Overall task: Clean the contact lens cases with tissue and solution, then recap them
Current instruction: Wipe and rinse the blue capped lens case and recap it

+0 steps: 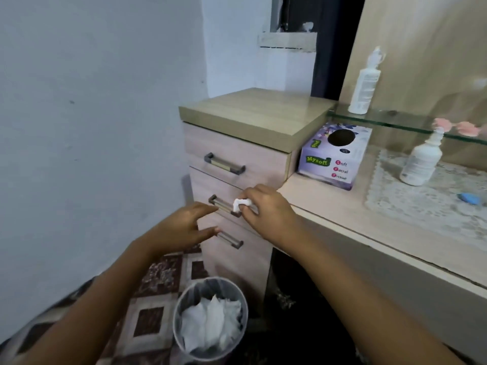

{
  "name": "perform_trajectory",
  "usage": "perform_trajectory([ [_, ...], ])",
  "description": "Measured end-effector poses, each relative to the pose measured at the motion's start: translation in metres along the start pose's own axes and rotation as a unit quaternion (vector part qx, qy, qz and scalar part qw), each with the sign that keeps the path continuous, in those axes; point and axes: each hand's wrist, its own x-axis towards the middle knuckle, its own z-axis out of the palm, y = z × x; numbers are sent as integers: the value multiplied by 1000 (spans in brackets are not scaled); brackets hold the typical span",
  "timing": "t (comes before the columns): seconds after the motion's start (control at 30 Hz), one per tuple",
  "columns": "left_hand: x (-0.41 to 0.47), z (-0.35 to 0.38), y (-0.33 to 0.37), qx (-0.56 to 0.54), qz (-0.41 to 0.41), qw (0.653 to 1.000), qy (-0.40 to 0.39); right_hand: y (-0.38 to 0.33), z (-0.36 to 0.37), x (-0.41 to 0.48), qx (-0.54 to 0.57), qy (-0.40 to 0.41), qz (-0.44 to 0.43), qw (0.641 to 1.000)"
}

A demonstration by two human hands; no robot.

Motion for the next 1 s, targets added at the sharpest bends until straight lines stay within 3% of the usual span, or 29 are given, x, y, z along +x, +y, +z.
perform_trajectory([
  [0.23,-35,56,-70,-26,-100,994,-37,-17,88,-1,25,-113,-17,993],
  [0.47,-58,124,-113,-63,-171,979,-86,12,178,-25,38,-270,136,952],
  [0.7,-74,181,-135,-109,-221,958,-143,33,237,-58,138,-290,304,897],
  [0.9,-83,196,-139,-126,-227,952,-164,42,259,-77,139,-449,284,836],
  [1.0,-87,196,-140,-124,-231,950,-170,46,253,-81,121,-474,274,828],
])
